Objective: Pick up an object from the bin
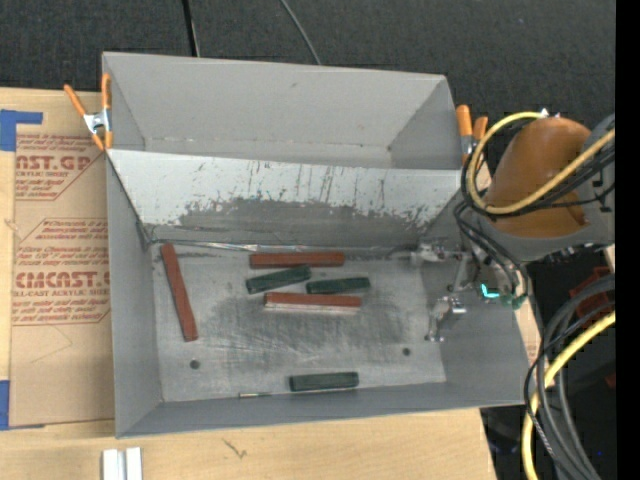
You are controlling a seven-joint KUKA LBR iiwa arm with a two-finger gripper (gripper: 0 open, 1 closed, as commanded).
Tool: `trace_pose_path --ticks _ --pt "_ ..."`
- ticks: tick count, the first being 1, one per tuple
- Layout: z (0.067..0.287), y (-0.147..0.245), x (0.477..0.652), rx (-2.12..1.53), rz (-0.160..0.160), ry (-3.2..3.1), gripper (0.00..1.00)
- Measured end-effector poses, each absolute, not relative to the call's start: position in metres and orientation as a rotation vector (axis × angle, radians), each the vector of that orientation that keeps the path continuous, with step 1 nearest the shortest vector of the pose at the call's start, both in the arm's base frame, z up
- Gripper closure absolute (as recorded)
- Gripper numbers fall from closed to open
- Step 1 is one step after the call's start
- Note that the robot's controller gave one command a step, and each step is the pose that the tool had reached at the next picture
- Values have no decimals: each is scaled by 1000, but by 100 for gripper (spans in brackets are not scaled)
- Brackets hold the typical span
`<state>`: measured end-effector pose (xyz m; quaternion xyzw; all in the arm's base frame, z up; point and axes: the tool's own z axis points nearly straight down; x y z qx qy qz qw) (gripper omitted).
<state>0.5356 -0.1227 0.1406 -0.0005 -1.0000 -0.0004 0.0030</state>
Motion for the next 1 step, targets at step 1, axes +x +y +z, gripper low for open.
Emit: trace_pose_path --ticks 1 --pt "144 -122 538 0 1 -3143 0"
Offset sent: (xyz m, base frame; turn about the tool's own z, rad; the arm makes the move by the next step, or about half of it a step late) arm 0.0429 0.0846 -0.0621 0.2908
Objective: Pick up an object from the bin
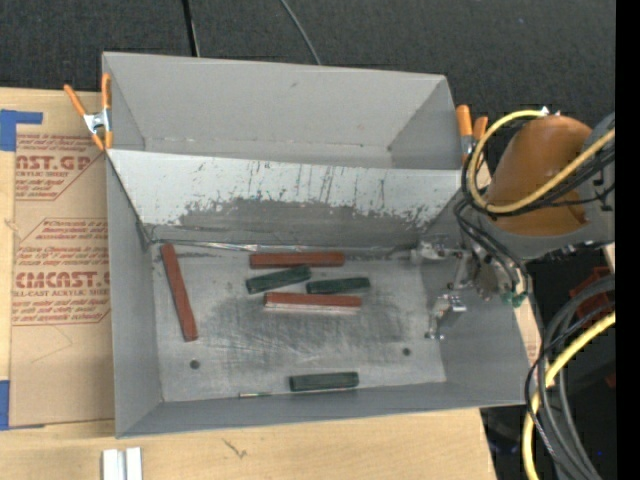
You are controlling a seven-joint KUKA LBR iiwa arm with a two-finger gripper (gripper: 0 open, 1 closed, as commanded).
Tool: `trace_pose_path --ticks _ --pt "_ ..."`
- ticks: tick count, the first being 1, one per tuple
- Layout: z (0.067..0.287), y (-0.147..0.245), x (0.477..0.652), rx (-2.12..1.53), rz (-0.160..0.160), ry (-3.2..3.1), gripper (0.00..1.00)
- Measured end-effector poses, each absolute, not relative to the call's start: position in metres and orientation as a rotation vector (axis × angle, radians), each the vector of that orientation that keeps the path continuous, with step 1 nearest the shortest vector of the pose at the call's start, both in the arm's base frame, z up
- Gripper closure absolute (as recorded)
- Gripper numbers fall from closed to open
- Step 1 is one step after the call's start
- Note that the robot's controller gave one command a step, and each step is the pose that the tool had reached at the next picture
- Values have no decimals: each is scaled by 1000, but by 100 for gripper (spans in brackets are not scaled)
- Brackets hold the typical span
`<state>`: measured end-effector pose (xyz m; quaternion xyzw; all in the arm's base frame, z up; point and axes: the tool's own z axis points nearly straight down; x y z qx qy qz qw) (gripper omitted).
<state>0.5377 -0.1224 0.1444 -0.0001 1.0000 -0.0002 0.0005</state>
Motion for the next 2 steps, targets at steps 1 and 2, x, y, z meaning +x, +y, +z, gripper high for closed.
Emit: trace_pose_path --ticks 1,2 --pt "78 -36 578 453 2 3110 100" --pt "78 -37 578 453 1 3110 100"
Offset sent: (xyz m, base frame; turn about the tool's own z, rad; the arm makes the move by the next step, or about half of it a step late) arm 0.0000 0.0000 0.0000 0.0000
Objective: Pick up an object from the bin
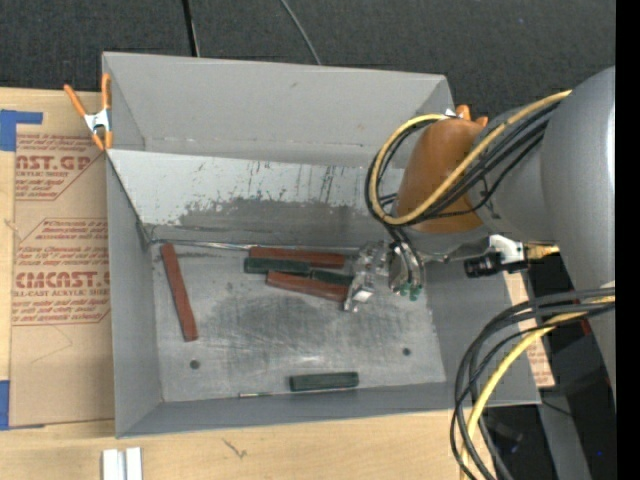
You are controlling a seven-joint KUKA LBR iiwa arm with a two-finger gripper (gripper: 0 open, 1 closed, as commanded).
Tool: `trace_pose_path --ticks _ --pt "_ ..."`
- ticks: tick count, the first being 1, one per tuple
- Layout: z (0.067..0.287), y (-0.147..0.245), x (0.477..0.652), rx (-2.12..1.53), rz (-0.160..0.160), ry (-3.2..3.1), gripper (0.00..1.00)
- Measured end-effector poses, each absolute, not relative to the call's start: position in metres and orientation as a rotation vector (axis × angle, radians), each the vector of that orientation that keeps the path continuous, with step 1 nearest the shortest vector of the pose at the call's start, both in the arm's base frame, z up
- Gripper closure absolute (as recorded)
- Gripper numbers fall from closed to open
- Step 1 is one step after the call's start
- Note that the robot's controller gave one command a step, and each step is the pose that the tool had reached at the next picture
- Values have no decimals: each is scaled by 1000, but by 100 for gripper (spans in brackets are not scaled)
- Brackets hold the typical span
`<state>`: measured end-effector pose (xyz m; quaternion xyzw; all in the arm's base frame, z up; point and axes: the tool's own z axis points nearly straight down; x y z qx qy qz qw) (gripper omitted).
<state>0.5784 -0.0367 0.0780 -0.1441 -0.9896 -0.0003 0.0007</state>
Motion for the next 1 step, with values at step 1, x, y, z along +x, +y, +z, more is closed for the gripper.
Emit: trace_pose_path --ticks 1 --pt "224 -21 568 -374 0 -3122 100"
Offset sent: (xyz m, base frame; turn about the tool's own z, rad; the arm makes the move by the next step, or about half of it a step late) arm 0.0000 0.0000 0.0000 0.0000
